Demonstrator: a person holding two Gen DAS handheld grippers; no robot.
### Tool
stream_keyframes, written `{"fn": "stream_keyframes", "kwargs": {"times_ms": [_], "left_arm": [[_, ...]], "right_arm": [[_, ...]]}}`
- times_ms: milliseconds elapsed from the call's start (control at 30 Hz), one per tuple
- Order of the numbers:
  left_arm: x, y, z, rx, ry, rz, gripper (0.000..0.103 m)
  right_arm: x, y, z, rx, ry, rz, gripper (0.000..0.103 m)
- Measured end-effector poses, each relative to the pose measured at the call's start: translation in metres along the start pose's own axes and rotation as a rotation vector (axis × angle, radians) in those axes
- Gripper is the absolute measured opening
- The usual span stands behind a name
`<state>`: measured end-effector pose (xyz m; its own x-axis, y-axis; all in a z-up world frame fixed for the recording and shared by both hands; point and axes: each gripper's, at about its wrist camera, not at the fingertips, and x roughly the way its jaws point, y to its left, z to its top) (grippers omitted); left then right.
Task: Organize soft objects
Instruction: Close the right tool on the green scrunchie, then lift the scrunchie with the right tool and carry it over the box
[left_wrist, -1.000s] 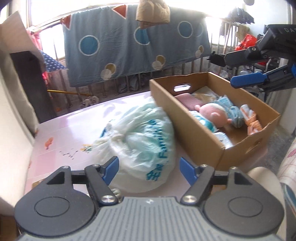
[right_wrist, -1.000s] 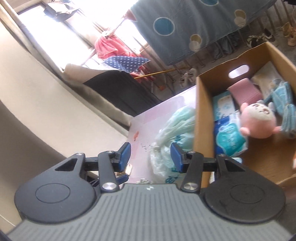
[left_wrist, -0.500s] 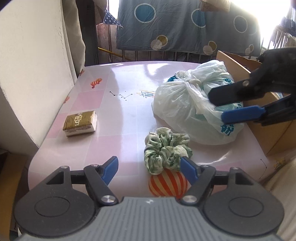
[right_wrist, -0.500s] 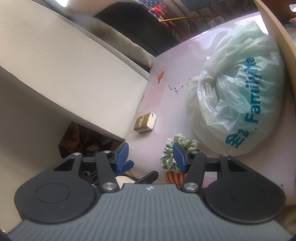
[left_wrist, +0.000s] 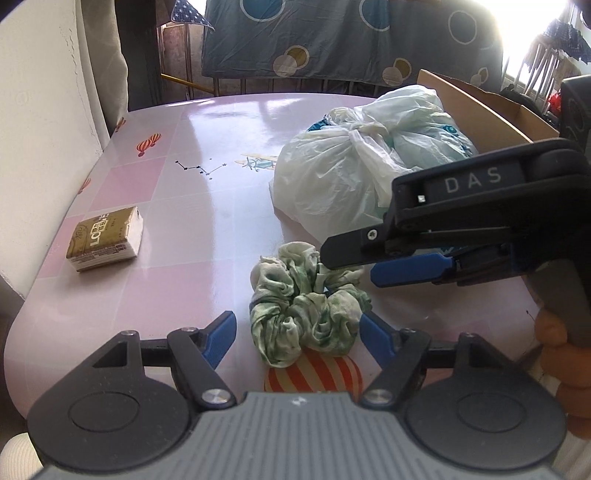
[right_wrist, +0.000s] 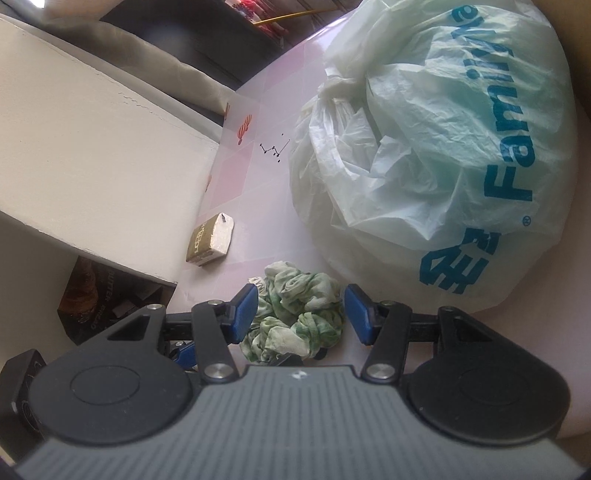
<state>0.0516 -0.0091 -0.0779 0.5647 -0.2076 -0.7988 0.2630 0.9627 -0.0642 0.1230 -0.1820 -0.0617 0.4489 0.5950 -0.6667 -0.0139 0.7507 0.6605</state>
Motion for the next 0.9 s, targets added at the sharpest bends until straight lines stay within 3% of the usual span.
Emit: {"fn": "stream_keyframes", "kwargs": {"times_ms": [167,500,900], "left_arm": [[0.011,0.004,0.001,-0.03,0.023,-0.009,0.066],[0.009,0.006,0.004,-0.041,-0.003,-0.022,0.034],[-0.029,-0.002,0.005,-0.002,-0.094,-0.004,0.029]], "right_arm": [[0.013,-0.002,-0.005,0.009,0.024,0.0,0.044],[0.022,-0.002,-0.009,0.033,0.03,0.022,0.023],[0.005,0.02,-0.011,0.011,0.001,0.083,0.018]]}}
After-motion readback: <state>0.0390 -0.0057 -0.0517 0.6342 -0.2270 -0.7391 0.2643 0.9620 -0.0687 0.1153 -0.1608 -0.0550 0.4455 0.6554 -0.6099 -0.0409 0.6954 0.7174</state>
